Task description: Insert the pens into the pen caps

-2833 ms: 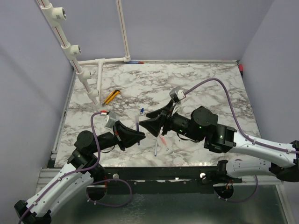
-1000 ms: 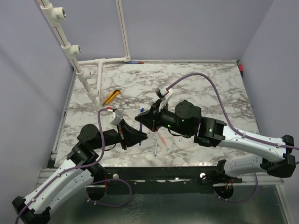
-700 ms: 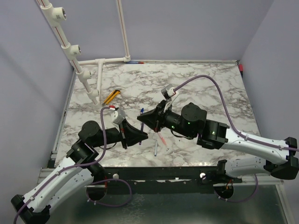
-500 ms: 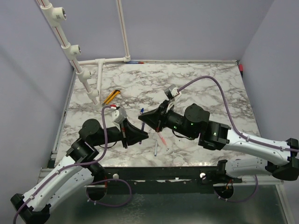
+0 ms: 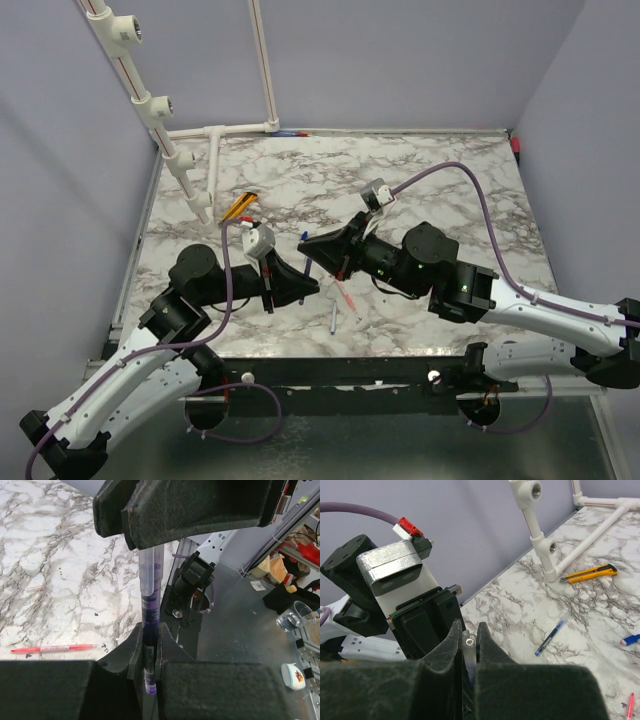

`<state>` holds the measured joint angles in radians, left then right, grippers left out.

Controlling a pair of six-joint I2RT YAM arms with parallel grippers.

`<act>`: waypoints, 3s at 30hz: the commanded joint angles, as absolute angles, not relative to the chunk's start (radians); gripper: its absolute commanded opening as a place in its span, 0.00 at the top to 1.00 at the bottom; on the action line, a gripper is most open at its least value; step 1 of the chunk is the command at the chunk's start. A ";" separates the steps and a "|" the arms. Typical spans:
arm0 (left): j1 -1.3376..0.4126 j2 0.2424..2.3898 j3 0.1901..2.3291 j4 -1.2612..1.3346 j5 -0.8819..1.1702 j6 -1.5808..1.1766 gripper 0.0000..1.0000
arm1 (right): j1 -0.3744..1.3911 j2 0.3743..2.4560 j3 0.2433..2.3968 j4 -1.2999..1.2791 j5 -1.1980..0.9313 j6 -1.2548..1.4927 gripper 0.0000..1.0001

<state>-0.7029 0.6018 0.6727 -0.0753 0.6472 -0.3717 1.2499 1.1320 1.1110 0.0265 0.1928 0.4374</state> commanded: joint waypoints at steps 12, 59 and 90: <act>-0.689 0.564 0.720 0.162 0.534 -0.400 1.00 | 1.337 1.189 1.110 -0.238 0.080 0.488 0.99; -0.688 0.570 0.596 -0.261 0.041 -0.587 1.00 | 1.335 1.040 1.185 -0.471 0.875 0.609 0.39; -0.685 1.255 0.687 -0.420 -0.314 -0.611 1.00 | 1.306 1.149 1.021 -0.762 0.632 0.801 0.31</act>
<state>-0.6884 1.2140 0.6918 -0.4057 -0.2604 -0.6102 1.3113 1.1435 1.0424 -0.7502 0.6868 0.7898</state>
